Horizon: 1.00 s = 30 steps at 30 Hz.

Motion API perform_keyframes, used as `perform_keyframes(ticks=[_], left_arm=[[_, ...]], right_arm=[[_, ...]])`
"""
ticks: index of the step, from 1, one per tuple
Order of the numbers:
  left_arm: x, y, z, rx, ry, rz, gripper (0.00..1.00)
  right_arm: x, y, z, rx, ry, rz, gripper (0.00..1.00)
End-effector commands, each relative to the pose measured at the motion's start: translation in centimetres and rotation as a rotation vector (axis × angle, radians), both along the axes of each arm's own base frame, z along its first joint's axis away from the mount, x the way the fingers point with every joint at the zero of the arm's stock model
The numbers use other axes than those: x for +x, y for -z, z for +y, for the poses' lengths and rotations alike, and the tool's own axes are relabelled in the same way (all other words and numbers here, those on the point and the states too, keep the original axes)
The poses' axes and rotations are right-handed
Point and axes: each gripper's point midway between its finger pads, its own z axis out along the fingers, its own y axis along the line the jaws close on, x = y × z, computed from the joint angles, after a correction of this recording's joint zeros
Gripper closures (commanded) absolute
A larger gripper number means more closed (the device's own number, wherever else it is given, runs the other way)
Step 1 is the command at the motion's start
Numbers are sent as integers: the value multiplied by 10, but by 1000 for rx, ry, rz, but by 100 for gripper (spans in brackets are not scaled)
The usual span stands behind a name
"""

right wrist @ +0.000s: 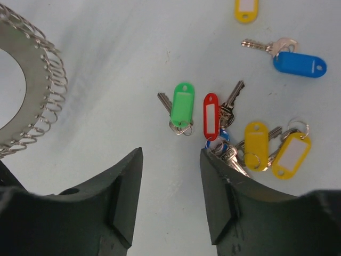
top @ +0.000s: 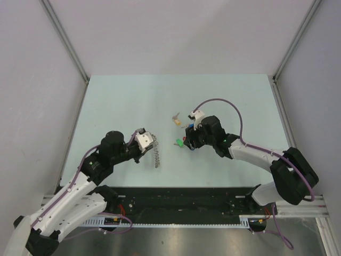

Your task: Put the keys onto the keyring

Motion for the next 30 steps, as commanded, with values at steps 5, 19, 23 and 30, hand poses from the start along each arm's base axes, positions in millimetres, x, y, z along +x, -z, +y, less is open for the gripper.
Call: perform_keyframes(ticks=[5,19,23,30], left_arm=[[15,-7,5,-22,-87,-36,100],[17,-3,4,-16,-93,-18,100],[17,-3,3,-17,-89,-15,100],[16,-2,2,-16,-84,-10,100]], right_arm=[[16,10,17,72,-8,49,60],[26,53,20,104,-4,155,66],[30,55,20,116,3,157,66],[35,60,19,140,-6,182,66]])
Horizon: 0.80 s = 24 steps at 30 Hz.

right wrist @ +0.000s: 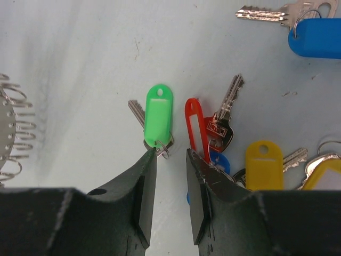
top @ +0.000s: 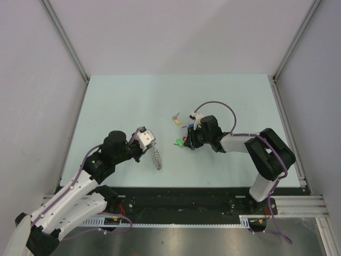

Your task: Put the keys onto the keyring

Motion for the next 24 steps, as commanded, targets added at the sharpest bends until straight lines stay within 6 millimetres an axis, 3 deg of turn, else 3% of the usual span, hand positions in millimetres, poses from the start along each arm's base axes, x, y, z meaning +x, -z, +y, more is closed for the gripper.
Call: perform_keyframes(ticks=[1,8,24], left_arm=[[5,-16,-7,-51,5,-39,100],[5,-16,-7,-52,8,-37,100],[3,-16,-9,-56,23,-31,100]], right_arm=[[16,-14,14,62,-20,-30,67],[12,-9,19,62,-58,2,68],[5,-13,19,59,-103,3,85]])
